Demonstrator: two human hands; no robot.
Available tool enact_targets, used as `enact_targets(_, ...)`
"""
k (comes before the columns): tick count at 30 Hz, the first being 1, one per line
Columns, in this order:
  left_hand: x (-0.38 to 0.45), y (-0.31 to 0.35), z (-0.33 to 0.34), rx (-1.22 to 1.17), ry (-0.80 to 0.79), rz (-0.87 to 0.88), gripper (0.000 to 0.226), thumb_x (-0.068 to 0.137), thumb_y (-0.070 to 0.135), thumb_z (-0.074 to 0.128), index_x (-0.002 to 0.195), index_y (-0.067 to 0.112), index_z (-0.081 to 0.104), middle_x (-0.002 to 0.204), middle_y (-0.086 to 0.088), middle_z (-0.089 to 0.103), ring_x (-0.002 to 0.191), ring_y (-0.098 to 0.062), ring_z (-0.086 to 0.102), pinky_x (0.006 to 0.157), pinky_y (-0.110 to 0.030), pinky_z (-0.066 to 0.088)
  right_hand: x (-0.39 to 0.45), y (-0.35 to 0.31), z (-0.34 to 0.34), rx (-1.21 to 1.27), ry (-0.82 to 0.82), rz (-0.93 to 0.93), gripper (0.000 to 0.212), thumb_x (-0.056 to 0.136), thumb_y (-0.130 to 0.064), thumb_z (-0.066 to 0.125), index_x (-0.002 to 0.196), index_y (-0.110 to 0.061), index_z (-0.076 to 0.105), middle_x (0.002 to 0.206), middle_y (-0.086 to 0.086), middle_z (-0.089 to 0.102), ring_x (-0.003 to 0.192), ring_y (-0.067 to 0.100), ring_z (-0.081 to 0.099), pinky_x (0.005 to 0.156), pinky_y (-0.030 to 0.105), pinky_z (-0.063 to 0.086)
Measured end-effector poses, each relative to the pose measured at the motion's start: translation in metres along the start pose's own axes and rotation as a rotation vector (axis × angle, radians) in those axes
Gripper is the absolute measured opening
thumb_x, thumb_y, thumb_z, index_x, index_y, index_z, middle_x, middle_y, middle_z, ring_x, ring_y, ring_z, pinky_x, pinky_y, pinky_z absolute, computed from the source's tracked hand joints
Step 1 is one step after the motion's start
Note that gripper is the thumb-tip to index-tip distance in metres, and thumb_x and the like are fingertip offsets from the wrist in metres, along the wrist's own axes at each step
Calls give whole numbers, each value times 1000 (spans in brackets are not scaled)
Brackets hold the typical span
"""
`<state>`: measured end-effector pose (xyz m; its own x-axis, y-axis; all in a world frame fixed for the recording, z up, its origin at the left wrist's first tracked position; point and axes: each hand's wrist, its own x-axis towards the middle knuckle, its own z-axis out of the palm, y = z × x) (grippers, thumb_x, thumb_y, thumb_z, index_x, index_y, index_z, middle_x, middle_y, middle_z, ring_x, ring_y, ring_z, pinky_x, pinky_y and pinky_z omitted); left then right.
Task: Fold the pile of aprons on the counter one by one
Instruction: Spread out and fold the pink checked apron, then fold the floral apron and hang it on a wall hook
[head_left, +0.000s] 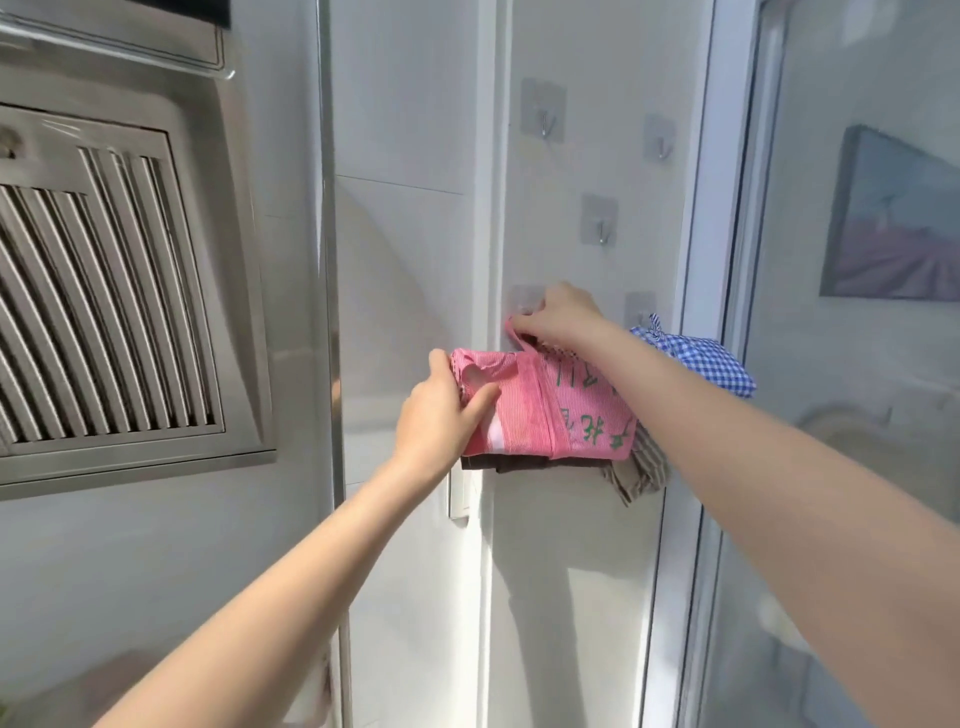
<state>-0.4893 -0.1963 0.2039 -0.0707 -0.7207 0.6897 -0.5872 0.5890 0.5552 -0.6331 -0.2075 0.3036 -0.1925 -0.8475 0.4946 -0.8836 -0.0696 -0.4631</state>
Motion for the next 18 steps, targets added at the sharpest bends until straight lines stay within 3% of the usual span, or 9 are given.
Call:
enact_targets(3, -3, -7, 1, 28, -59, 5, 42, 90, 40, 58, 89, 8, 29, 67, 1, 48, 77, -33, 52, 59, -34, 25, -10, -2, 7, -177, -17, -79, 29, 82, -23, 63, 61, -13, 45, 77, 10, 57, 82, 26, 54, 58, 24, 34)
enact_targets(5, -5, -11, 3, 40, -119, 11, 43, 89, 39, 59, 90, 8, 29, 76, -5, 54, 84, -35, 56, 60, -34, 29, -15, 2, 16, -247, -33, -117, 14, 83, -20, 62, 88, -7, 59, 100, 15, 64, 98, 31, 60, 70, 27, 39)
enact_targets(7, -9, -14, 5, 40, -158, 13, 44, 89, 39, 60, 90, 8, 29, 80, -9, 57, 86, -36, 58, 63, -36, 36, -22, 9, 24, -260, -36, -126, 25, 86, -16, 57, 108, -5, 58, 103, 14, 63, 103, 33, 60, 73, 30, 42)
enact_targets(10, -14, -16, 5, 38, -199, 11, 43, 89, 40, 59, 90, 8, 31, 84, -10, 60, 87, -35, 58, 68, -38, 42, -34, 20, 31, -217, 45, -159, 15, 92, -16, 44, 95, -7, 55, 80, 9, 56, 92, 34, 60, 64, 29, 34)
enact_targets(13, -15, -14, 2, 52, -194, 8, 42, 89, 42, 58, 90, 8, 32, 83, -8, 59, 87, -34, 58, 65, -36, 39, -46, 22, 33, -209, 135, -127, 21, 93, -15, 42, 104, -3, 54, 99, 16, 61, 100, 35, 56, 69, 33, 36)
enact_targets(15, -17, -14, 0, 54, -190, 0, 43, 89, 44, 57, 92, 8, 34, 81, -6, 57, 87, -33, 58, 64, -36, 36, -55, 21, 36, -237, 187, -90, 25, 94, -15, 42, 113, -4, 53, 115, 15, 57, 113, 32, 48, 84, 38, 37)
enact_targets(18, -21, -18, -6, 6, -236, -24, 49, 87, 51, 56, 102, 8, 39, 80, -1, 59, 85, -30, 60, 70, -38, 48, -68, 20, 42, -304, 293, -43, 30, 93, -13, 40, 122, -8, 47, 126, 11, 45, 120, 28, 38, 97, 40, 29)
